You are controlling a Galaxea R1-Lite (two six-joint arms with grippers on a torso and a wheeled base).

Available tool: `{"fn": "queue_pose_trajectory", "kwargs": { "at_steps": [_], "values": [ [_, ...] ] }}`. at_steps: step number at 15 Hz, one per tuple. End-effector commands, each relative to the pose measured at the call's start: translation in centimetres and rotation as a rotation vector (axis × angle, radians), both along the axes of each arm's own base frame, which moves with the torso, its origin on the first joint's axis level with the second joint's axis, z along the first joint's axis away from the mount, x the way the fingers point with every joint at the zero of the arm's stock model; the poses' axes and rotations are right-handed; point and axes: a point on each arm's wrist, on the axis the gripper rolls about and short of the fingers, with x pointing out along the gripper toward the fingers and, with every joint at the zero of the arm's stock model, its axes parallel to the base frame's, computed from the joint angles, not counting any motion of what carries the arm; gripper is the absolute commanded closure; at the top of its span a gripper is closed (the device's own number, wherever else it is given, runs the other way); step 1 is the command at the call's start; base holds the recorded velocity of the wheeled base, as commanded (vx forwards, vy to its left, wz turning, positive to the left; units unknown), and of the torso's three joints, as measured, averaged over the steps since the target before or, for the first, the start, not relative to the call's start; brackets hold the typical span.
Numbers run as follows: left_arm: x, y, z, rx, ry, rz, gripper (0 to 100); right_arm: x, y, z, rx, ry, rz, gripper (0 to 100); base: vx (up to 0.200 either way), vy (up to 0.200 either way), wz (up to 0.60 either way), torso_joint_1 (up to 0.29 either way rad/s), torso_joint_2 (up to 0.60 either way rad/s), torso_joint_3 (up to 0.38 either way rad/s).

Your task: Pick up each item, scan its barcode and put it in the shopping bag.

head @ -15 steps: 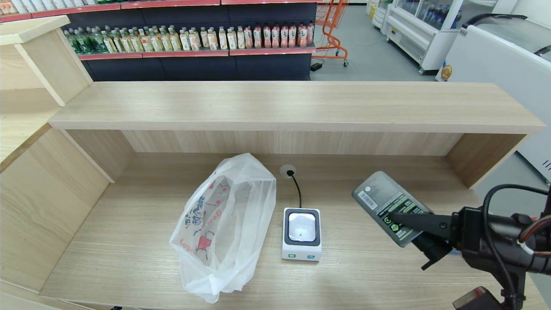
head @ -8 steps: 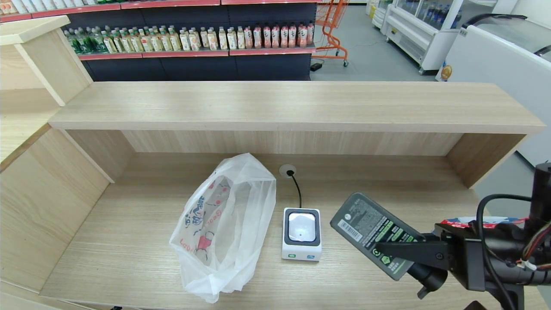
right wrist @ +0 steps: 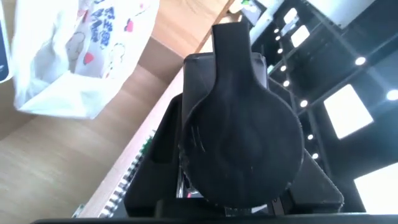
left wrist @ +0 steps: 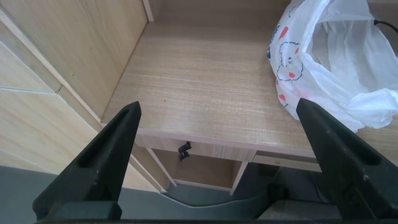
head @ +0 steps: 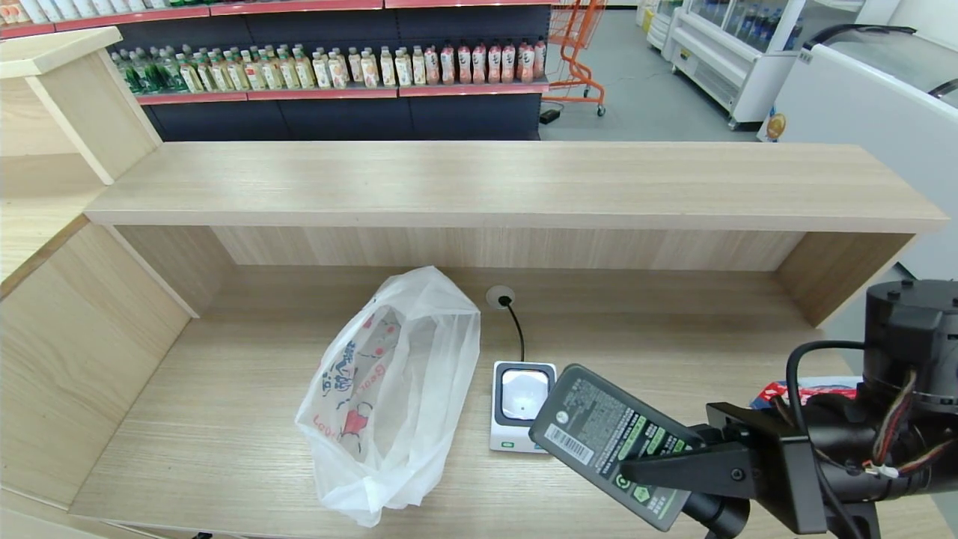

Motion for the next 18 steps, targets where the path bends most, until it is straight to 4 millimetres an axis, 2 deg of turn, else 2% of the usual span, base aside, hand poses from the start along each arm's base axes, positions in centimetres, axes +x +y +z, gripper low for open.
{"fn": "queue_pose_trajectory", "kwargs": {
  "at_steps": [1, 10, 11, 12, 14, 15, 16, 17, 18],
  "values": [
    [0.0, 0.0, 0.0, 0.0, 0.0, 0.0, 0, 0.2, 0.2, -0.2, -0.005, 0.009, 0.007, 100, 0.0, 0.0, 0.0, 0.0, 0.0, 0.0],
    [0.0, 0.0, 0.0, 0.0, 0.0, 0.001, 0, 0.4, 0.2, -0.3, -0.006, 0.031, -0.004, 100, 0.0, 0.0, 0.0, 0.0, 0.0, 0.0],
    [0.0, 0.0, 0.0, 0.0, 0.0, 0.0, 0, 0.6, 0.3, 0.5, 0.023, 0.112, -0.026, 100, 0.0, 0.0, 0.0, 0.0, 0.0, 0.0],
    [0.0, 0.0, 0.0, 0.0, 0.0, 0.0, 0, 0.9, 0.0, 1.6, 0.073, 0.276, -0.082, 100, 0.0, 0.0, 0.0, 0.0, 0.0, 0.0],
    [0.0, 0.0, 0.0, 0.0, 0.0, 0.0, 0, 1.1, -2.7, 2.9, 0.234, 0.705, -0.381, 100, 0.0, 0.0, 0.0, 0.0, 0.0, 0.0],
    [0.0, 0.0, 0.0, 0.0, 0.0, 0.0, 0, -0.5, -4.0, 4.5, 0.379, 0.811, -0.494, 100, 0.0, 0.0, 0.0, 0.0, 0.0, 0.0],
    [0.0, 0.0, 0.0, 0.0, 0.0, 0.0, 0, -1.3, -5.0, 5.3, 0.466, 0.851, -0.547, 100, 0.0, 0.0, 0.0, 0.0, 0.0, 0.0],
    [0.0, 0.0, 0.0, 0.0, 0.0, 0.0, 0, -2.1, -7.1, 4.3, 0.593, 1.064, -0.665, 100, 0.0, 0.0, 0.0, 0.0, 0.0, 0.0],
    [0.0, 0.0, 0.0, 0.0, 0.0, 0.0, 0, -1.5, -7.8, 5.0, 0.703, 1.191, -0.706, 100, 0.0, 0.0, 0.0, 0.0, 0.0, 0.0]
  ]
}}
